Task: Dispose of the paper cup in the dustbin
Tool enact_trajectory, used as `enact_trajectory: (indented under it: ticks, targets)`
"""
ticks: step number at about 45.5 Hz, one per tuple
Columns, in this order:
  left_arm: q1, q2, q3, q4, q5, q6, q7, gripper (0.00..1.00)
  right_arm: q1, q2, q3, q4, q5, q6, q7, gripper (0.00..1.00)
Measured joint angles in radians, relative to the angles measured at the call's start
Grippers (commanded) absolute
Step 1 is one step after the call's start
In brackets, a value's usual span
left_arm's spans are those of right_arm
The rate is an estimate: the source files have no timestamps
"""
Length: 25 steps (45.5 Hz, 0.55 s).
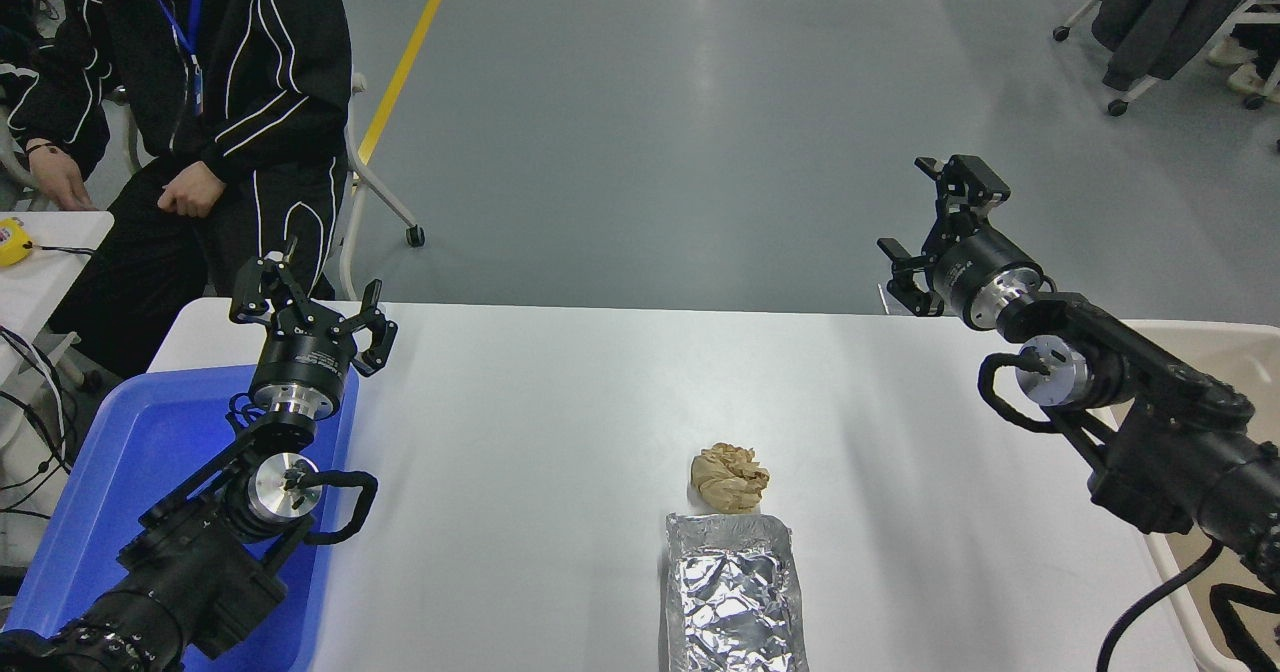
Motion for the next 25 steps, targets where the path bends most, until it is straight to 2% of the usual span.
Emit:
enact_trajectory:
  ticks: [25]
  targets:
    - [0.000,0.000,0.000,0.000,0.000,0.000,0.000,1.00,-0.015,0.008,-0.003,-0.002,0.000,-0.001,0.007,1.00]
